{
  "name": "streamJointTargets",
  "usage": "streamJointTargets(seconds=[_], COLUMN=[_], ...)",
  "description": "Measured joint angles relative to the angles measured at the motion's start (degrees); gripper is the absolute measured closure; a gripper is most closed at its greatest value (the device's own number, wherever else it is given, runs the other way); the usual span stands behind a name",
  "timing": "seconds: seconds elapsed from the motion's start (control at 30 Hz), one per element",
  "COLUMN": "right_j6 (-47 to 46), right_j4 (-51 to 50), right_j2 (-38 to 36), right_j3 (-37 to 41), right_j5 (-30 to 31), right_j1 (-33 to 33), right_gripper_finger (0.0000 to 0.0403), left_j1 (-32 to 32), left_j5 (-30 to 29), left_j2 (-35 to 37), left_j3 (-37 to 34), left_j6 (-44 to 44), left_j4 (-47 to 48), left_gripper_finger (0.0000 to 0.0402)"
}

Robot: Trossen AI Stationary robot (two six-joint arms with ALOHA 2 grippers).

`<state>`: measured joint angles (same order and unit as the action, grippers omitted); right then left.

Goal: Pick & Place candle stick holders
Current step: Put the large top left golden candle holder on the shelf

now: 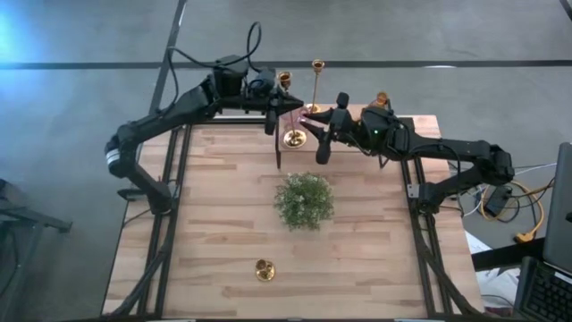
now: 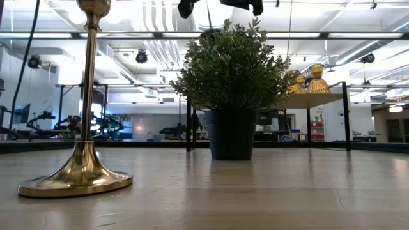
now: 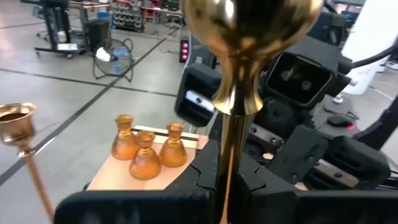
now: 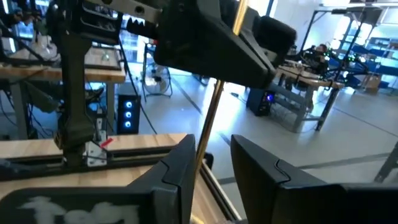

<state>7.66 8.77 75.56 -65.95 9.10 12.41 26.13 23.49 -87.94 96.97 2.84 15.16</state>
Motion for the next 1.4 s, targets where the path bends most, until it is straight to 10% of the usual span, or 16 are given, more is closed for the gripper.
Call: streamJointTargets(seconds=[0.57,1.07,1.4], right_j6=[-3.6,-2.0,0.2], right_j4=[0.8,-3.5,-6.8], right_j2=[7.1,9.8,4.3], right_j3=[-6.2,-10.6,-8.3], right_j5=[-0.3,0.5,7.8], right_j1=[0.0,-0.3,-0.4], right_gripper_finger=[0.0305,0.0390,0.0393], left_j1=[-0.9,-1.1,-0.9], left_j5=[2.6,2.1,-4.7], left_j2=[-0.7,-0.6,0.3], left_j3=[0.4,0.3,0.3], left_j6=[-2.2,-7.5,-9.6], left_j4=[0.0,1.9,2.4], left_gripper_finger=[0.0393,0.0392,0.0258])
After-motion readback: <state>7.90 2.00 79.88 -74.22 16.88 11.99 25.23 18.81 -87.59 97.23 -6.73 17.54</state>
